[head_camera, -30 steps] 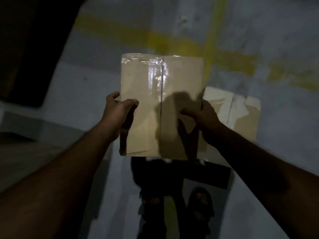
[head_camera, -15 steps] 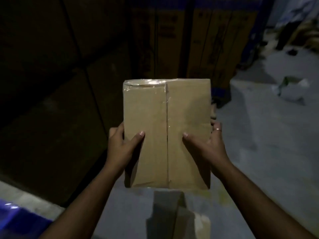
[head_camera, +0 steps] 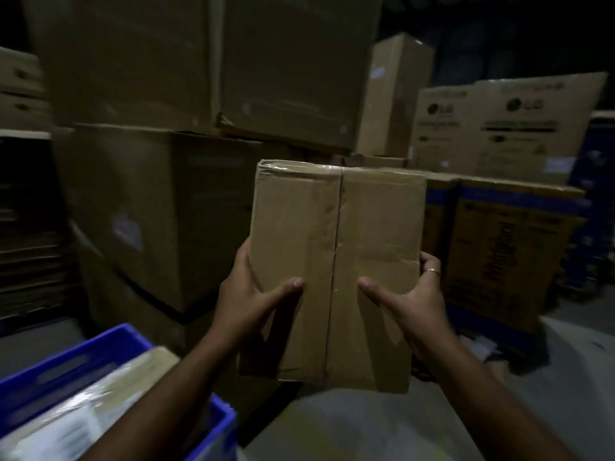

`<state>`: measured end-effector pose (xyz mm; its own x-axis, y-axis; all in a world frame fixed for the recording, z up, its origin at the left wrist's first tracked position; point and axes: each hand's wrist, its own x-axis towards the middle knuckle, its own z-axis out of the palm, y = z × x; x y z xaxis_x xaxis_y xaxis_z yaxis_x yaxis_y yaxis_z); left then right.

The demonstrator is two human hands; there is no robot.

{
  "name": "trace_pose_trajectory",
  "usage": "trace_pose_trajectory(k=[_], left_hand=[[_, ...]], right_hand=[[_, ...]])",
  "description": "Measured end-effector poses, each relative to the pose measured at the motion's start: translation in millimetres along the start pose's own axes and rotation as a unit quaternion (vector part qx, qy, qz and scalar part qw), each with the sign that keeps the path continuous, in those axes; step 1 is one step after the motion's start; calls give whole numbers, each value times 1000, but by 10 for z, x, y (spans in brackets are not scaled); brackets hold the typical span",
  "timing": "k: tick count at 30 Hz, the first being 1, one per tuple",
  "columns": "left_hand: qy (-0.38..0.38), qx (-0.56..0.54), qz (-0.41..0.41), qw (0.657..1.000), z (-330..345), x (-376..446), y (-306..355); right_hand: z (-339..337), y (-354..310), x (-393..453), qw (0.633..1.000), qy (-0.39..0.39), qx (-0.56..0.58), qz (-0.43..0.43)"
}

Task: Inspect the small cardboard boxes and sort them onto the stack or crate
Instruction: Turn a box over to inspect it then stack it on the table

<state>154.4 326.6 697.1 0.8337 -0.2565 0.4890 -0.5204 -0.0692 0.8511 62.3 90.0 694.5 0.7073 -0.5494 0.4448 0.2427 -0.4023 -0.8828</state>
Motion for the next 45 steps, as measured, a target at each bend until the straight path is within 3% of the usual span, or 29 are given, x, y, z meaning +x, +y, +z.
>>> trace_pose_trajectory(k=[4,11,19,27,34,41,45], left_hand=[[106,72,1,992,-1116,-303,76],[267,176,-12,948,-3098,-1081,324],[378,260,-54,887,-4410,-2136,470],[441,275,-79,850,-4798,-2478,513],[474,341,-91,807,-4857,-2365,522],[485,336,-78,804,-4848,-2284,360],[466,313,-88,823,-4926,-2223,303]], right_hand=[[952,-485,-362,997,-42,38,-43],[2715,-1328,-1267,980,-130,112,-97],[4018,-1993,-2361,961,-225,123,-105],[4523,-2262,-2718,943,-287,126,-109],[4709,-2329,-2715,955,-254,69,-135],[4737,-2279,-2704,965,-198,60,-160],[4724,-2270,-2653,963,-199,59,-175]])
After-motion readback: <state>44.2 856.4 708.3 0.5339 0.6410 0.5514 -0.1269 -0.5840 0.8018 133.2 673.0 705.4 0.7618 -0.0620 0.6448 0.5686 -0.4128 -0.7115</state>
